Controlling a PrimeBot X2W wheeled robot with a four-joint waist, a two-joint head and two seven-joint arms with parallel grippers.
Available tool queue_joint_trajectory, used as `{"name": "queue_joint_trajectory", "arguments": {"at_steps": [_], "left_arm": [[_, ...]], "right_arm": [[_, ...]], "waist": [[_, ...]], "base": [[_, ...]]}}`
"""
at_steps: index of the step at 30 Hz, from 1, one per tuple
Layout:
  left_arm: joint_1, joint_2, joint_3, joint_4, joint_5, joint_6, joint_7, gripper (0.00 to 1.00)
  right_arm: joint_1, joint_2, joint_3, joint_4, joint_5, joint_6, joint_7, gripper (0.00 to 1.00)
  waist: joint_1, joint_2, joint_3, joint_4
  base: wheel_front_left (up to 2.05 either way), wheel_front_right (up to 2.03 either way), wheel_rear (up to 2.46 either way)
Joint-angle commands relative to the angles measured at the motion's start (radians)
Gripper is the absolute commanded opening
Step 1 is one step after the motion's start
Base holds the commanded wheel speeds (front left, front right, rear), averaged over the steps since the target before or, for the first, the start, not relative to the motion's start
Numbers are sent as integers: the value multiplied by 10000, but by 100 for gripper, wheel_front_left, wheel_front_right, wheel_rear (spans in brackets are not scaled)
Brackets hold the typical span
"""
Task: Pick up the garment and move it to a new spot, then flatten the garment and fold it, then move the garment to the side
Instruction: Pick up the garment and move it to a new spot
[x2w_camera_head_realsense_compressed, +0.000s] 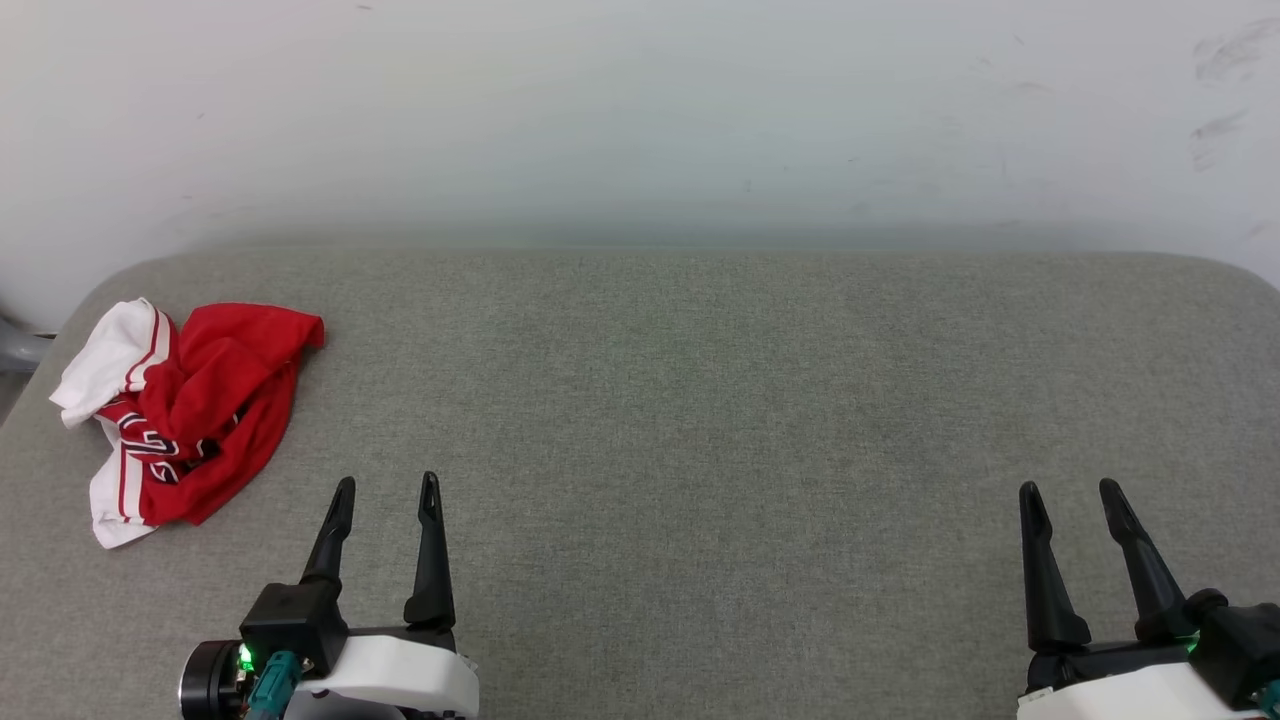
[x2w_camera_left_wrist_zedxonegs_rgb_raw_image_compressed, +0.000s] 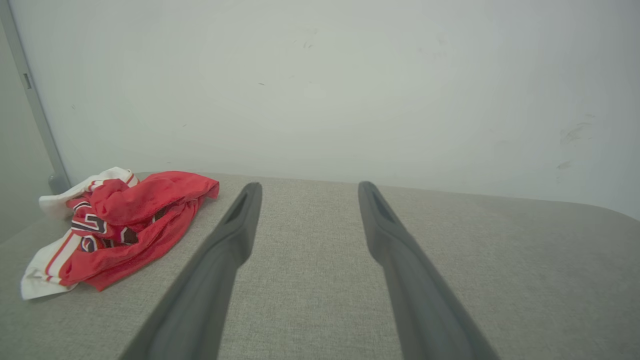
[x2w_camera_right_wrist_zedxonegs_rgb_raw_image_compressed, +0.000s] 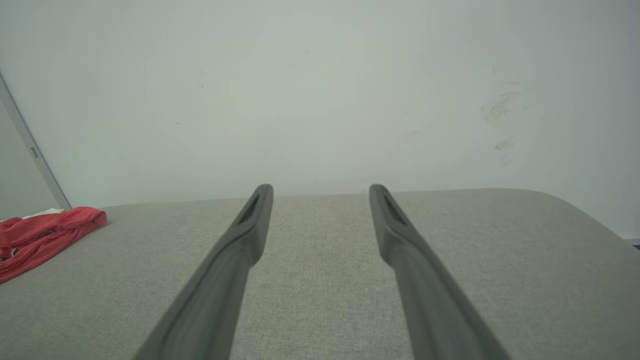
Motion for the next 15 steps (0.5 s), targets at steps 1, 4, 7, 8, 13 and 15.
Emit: {"name": "queue_joint_trajectory", "arguments": {"at_steps": [1,4,7,8,13,15], "left_arm": [[60,-20,-25,15,21,51,-31,100],[80,-20,-22,34,35,58,-31,100],[73,-20,-32,41,61,73,-31,100],[70,-20,-38,42,69,78,-31,100],[74,-19,-46,75,82,106,-31,100],[74,-21,-42,91,83,111,-31,100]], "right_arm": [[135,24,9,38,35,-7,-39,100],[147,24,14,60,42,-7,-39,100],[148,24,12,70,29,-7,-39,100],[146,24,14,74,19,-7,-39,100],[139,24,9,68,-14,-7,-39,100],[144,24,13,73,-20,-7,-39,100]], "waist": [[0,-1,-3,-2],[0,-1,-9,-9],[0,-1,-13,-5],[0,-1,-15,-2],[0,-1,-35,27],[0,-1,-41,45]], "base": [[0,0,0],[0,0,0],[0,0,0],[0,0,0],[0,0,0],[0,0,0]]}}
